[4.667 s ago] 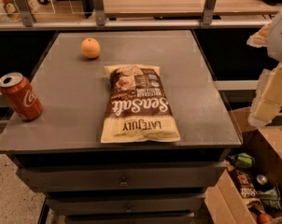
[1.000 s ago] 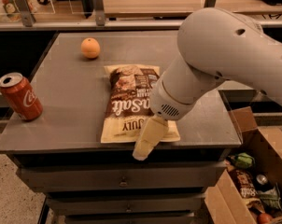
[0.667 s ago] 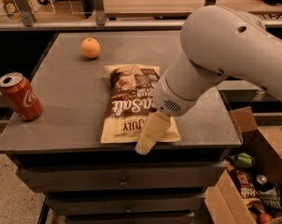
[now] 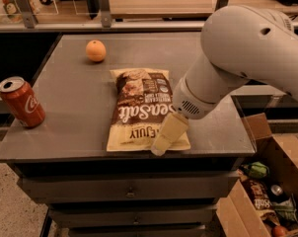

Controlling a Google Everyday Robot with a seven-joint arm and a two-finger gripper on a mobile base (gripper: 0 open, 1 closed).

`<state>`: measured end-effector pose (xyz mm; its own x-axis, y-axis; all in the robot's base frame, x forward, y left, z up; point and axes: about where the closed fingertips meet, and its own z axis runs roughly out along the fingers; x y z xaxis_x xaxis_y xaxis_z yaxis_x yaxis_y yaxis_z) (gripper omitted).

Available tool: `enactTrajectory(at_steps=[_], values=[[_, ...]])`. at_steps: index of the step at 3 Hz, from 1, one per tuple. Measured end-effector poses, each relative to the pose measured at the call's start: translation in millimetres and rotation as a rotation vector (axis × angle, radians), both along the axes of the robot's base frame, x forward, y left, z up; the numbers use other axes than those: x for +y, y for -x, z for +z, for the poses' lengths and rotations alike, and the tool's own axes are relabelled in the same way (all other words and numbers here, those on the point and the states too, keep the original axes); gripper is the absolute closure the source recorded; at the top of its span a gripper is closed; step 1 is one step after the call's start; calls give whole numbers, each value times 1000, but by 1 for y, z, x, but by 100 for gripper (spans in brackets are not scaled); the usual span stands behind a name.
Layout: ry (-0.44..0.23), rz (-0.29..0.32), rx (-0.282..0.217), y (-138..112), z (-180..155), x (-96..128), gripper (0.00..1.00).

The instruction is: Move brown chip bag near orange

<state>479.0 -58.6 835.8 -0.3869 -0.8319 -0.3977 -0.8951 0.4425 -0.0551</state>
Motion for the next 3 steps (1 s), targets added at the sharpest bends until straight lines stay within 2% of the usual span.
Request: enactTrajectory(at_steps=[1,2,3], values=[[0,-47,18,0,-10,-9,0],[-7,-51,34,2,-18,-8,18],[-12,-41,44,2,-21,-4,41]])
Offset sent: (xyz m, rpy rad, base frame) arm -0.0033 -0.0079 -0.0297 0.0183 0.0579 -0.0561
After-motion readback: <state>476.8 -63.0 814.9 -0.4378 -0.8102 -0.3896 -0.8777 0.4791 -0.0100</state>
